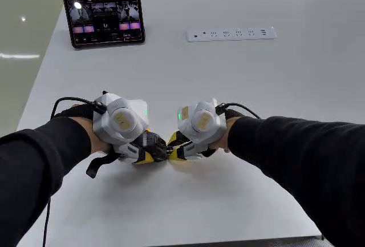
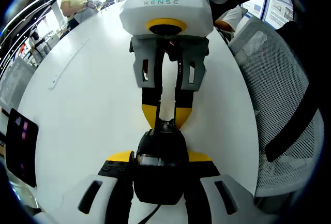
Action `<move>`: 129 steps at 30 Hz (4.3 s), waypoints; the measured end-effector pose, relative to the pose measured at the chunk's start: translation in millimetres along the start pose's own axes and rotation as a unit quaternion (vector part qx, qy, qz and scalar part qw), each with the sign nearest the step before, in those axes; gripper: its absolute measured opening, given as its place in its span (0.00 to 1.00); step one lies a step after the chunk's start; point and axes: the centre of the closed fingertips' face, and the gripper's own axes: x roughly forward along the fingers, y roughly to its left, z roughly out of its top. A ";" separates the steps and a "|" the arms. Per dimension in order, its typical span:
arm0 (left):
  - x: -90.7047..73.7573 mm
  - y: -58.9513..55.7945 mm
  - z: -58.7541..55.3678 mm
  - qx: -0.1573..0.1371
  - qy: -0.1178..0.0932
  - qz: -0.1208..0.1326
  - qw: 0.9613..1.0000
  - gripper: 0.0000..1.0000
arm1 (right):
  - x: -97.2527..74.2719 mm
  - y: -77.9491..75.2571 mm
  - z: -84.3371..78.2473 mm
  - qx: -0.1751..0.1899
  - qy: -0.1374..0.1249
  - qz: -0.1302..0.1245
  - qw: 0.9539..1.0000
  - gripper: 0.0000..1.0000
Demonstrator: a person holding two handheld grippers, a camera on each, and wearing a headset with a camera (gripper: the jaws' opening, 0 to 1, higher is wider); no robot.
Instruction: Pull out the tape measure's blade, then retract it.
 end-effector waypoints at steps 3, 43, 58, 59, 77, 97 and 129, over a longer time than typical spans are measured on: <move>0.2 0.2 -0.5 -0.001 -0.002 -0.002 1.000 0.32 | 0.5 -0.1 -0.2 0.012 -0.002 -0.004 1.000 0.12; -2.5 -2.5 -0.2 0.006 0.004 0.005 1.000 0.32 | -7.4 -1.7 -12.2 0.021 -0.005 0.002 1.000 0.10; -1.7 -3.0 -0.4 0.007 0.006 0.007 1.000 0.32 | -13.1 -0.2 -16.5 0.024 -0.001 -0.001 1.000 0.10; -1.8 -3.0 -0.4 0.007 0.006 0.007 1.000 0.32 | -13.5 -0.2 -16.8 0.023 -0.001 -0.001 1.000 0.10; -0.8 -1.6 -1.3 0.006 0.006 0.007 1.000 0.32 | -20.2 -0.8 -23.5 0.032 0.001 -0.001 0.999 0.10; -0.3 -1.1 -0.5 0.005 0.006 0.008 1.000 0.32 | -27.3 -1.7 -30.9 0.038 0.003 -0.002 0.999 0.10; -1.7 -2.8 -0.3 0.006 0.009 0.008 1.000 0.32 | -36.6 -4.1 -44.5 0.051 0.009 -0.004 0.999 0.10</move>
